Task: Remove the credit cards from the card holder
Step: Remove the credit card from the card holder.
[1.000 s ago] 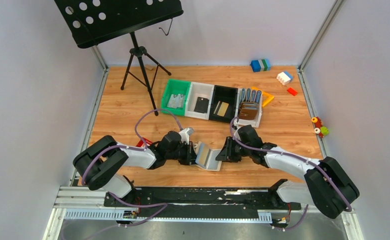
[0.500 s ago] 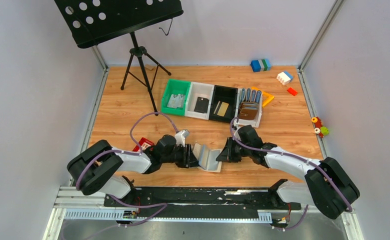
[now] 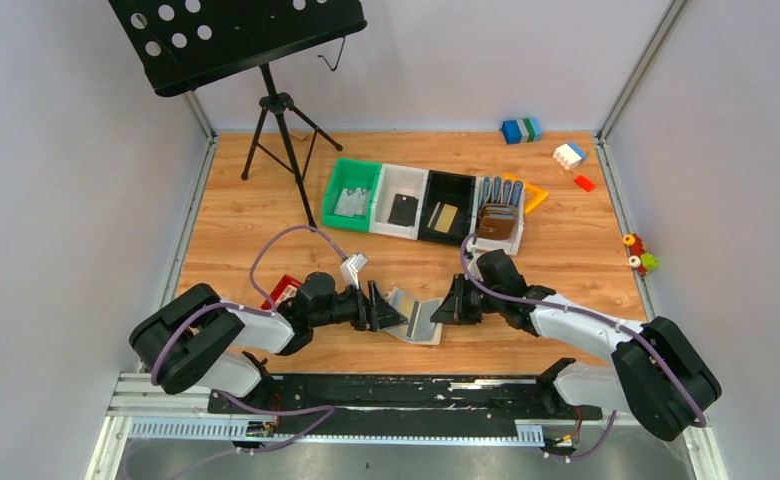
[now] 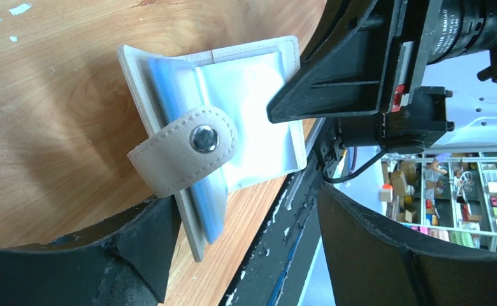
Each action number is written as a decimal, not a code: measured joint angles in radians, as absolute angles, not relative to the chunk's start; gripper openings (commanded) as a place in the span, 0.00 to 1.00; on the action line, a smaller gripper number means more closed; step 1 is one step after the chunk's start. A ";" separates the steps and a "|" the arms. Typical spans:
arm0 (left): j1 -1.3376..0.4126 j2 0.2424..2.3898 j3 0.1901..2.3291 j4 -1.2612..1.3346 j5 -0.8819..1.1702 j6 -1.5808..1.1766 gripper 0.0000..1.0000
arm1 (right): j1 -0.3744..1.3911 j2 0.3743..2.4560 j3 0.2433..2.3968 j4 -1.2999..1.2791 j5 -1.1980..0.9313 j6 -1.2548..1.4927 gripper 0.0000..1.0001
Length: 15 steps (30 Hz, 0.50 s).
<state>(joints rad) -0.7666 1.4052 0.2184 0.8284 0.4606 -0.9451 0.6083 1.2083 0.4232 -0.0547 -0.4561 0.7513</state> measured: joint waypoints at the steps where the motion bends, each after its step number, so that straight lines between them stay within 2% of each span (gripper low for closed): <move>1: -0.764 1.408 0.212 0.846 0.463 -0.950 0.84 | 0.608 1.208 0.423 -0.054 -0.457 0.750 0.00; 5: -0.759 1.437 0.195 0.913 0.472 -0.973 0.81 | 0.608 1.208 0.423 -0.054 -0.465 0.749 0.00; 10: -0.757 1.505 0.226 0.891 0.473 -0.968 0.60 | 0.608 1.208 0.423 -0.044 -0.473 0.748 0.00; 14: -0.757 1.558 0.262 0.873 0.473 -0.960 0.36 | 0.608 1.207 0.423 -0.036 -0.474 0.744 0.00; 15: -0.757 1.570 0.266 0.872 0.473 -0.958 0.34 | 0.608 1.206 0.423 -0.036 -0.474 0.741 0.00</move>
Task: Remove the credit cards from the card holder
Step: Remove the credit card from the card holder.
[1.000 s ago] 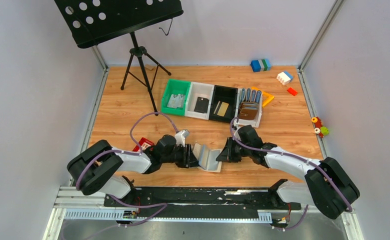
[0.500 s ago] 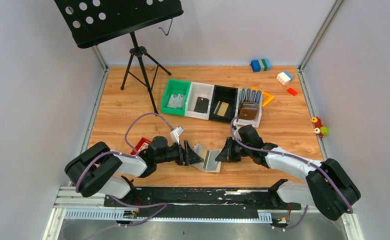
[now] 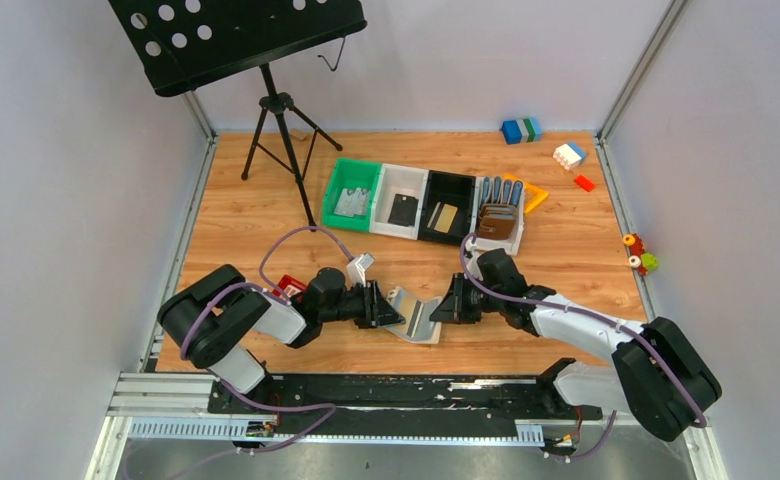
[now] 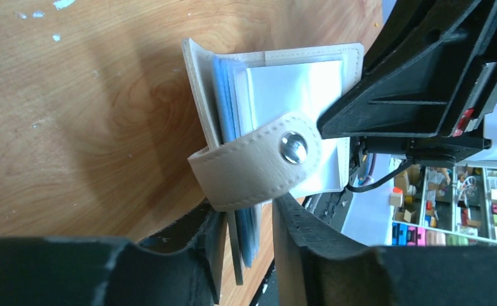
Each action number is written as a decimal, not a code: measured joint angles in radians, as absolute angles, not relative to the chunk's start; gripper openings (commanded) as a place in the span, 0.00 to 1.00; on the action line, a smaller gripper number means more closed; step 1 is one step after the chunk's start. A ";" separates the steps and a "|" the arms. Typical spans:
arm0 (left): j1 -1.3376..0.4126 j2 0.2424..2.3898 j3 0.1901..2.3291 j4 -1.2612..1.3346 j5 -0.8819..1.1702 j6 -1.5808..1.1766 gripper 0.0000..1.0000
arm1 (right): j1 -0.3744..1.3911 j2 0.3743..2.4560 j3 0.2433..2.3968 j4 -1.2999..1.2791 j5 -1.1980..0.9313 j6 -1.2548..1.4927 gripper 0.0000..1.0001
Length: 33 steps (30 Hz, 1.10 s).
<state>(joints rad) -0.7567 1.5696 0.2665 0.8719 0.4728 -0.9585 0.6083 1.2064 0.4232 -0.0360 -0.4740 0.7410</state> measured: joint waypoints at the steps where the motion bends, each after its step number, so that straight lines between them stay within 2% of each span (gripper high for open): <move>1: -0.757 1.578 0.268 0.873 0.473 -0.960 0.33 | 0.608 1.206 0.423 -0.036 -0.474 0.738 0.00; 5: -0.757 1.590 0.268 0.878 0.474 -0.962 0.44 | 0.608 1.203 0.423 -0.049 -0.467 0.722 0.00; 8: -0.757 1.590 0.268 0.883 0.477 -0.964 0.46 | 0.608 1.200 0.423 -0.056 -0.461 0.708 0.00; 13: -0.757 1.590 0.268 0.892 0.479 -0.964 0.45 | 0.608 1.200 0.423 -0.056 -0.461 0.695 0.00; 20: -0.746 1.590 0.260 0.932 0.490 -0.979 0.37 | 0.608 1.200 0.422 -0.056 -0.461 0.686 0.00; 26: -0.738 1.593 0.253 0.969 0.501 -0.995 0.37 | 0.608 1.198 0.405 -0.047 -0.461 0.686 0.00; 28: -0.737 1.602 0.252 0.992 0.507 -1.005 0.33 | 0.608 1.196 0.403 -0.046 -0.462 0.686 0.00; 33: -0.732 1.636 0.245 1.031 0.517 -1.028 0.11 | 0.608 1.196 0.389 -0.038 -0.459 0.685 0.00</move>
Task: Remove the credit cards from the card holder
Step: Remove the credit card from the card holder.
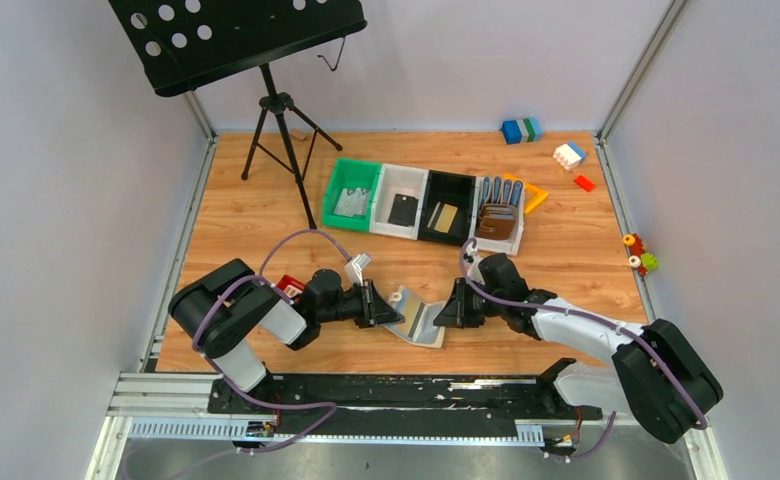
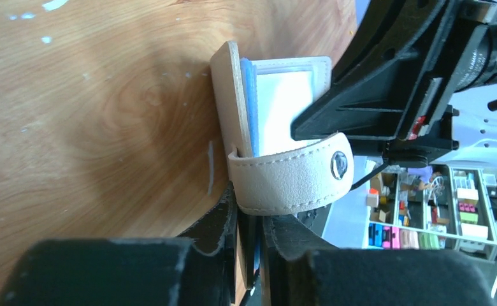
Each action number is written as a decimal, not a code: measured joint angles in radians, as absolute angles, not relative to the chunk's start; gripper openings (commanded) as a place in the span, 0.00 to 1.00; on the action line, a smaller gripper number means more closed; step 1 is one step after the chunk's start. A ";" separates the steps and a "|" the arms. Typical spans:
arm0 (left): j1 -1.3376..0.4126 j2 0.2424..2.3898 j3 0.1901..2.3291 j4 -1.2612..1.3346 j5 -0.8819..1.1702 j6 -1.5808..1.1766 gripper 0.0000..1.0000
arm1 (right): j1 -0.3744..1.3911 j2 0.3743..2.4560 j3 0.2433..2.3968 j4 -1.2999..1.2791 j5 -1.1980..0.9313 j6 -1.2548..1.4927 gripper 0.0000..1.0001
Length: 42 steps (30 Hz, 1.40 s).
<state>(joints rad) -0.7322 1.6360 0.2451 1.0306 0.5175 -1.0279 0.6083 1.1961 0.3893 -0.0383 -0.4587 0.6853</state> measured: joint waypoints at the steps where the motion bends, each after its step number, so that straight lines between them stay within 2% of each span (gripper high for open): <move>1: -0.731 1.645 0.242 1.034 0.517 -1.031 0.07 | 0.608 1.196 0.389 -0.039 -0.457 0.685 0.00; 5: -0.727 1.675 0.237 1.072 0.523 -1.052 0.02 | 0.608 1.196 0.388 -0.045 -0.445 0.678 0.07; 8: -0.726 1.691 0.236 1.103 0.523 -1.062 0.00 | 0.608 1.194 0.388 -0.065 -0.427 0.667 0.24; 11: -0.725 1.692 0.234 1.131 0.524 -1.073 0.00 | 0.608 1.186 0.388 -0.098 -0.412 0.651 0.34; 15: -0.725 1.670 0.231 1.134 0.522 -1.077 0.00 | 0.608 1.129 0.397 -0.181 -0.379 0.622 0.38; 20: -0.725 1.574 0.229 1.076 0.506 -1.077 0.00 | 0.608 0.971 0.471 -0.315 -0.320 0.590 0.47; 28: -0.725 1.362 0.244 0.833 0.435 -1.048 0.00 | 0.608 0.818 0.548 -0.336 -0.371 0.575 0.50; 33: -0.725 1.270 0.264 0.702 0.408 -1.023 0.00 | 0.615 0.912 0.543 -0.210 -0.488 0.615 0.44; 42: -0.725 1.204 0.269 0.647 0.410 -1.044 0.00 | 0.616 1.057 0.483 0.027 -0.587 0.725 0.40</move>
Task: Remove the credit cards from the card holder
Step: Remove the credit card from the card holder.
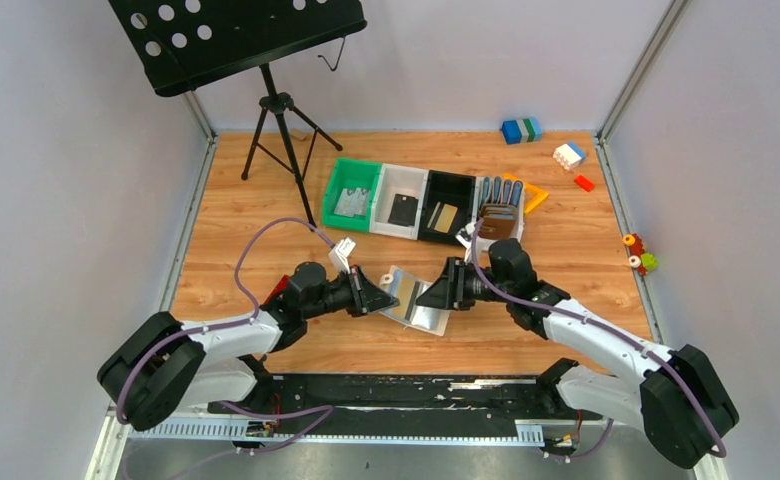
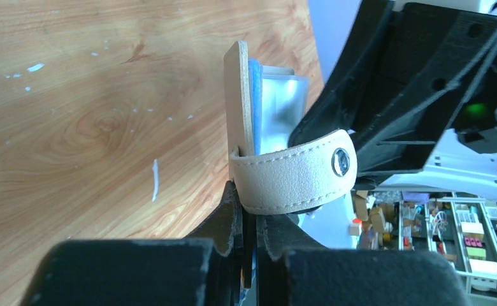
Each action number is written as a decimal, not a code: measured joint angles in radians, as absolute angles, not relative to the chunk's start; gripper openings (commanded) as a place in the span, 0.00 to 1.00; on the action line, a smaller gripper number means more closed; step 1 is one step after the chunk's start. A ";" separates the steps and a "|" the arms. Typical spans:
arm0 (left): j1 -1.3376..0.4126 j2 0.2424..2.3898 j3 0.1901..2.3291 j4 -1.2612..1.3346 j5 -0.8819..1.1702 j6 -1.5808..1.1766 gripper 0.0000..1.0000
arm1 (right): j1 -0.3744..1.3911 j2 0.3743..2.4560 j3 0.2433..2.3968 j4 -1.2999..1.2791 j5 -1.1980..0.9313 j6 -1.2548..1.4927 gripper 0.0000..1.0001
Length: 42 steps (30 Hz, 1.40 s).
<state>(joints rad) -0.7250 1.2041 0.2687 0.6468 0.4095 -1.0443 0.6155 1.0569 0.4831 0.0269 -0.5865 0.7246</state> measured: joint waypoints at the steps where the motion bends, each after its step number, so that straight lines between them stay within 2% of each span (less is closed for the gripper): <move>1: -0.725 1.192 0.269 0.646 0.410 -1.051 0.00 | 0.611 1.059 0.476 0.055 -0.593 0.737 0.39; 9: -0.724 1.125 0.269 0.675 0.425 -1.124 0.00 | 0.553 1.084 0.403 0.228 -0.653 0.840 0.34; 17: -0.717 1.126 0.268 0.776 0.448 -1.218 0.00 | 0.545 1.085 0.363 0.383 -0.710 0.913 0.26; 24: -0.715 1.164 0.268 0.884 0.477 -1.279 0.00 | 0.540 1.048 0.326 0.514 -0.741 0.973 0.24; 27: -0.708 1.209 0.263 0.976 0.491 -1.321 0.00 | 0.532 1.044 0.319 0.557 -0.746 0.995 0.18; 30: -0.702 1.267 0.250 1.088 0.502 -1.370 0.00 | 0.523 1.044 0.299 0.615 -0.746 1.021 0.17; 31: -0.701 1.279 0.247 1.108 0.505 -1.380 0.00 | 0.522 1.044 0.292 0.631 -0.746 1.029 0.14; 33: -0.699 1.296 0.239 1.148 0.511 -1.397 0.00 | 0.522 1.044 0.282 0.662 -0.747 1.045 0.01; 36: -0.696 1.295 0.236 1.177 0.513 -1.406 0.00 | 0.519 1.044 0.276 0.699 -0.749 1.068 0.00; 37: -0.695 1.291 0.236 1.179 0.513 -1.406 0.02 | 0.518 1.043 0.276 0.708 -0.749 1.073 0.00; 40: -0.694 1.274 0.236 1.176 0.514 -1.401 0.20 | 0.518 1.042 0.275 0.731 -0.751 1.085 0.00; 42: -0.694 1.260 0.236 1.166 0.514 -1.393 0.28 | 0.519 1.034 0.275 0.738 -0.753 1.092 0.00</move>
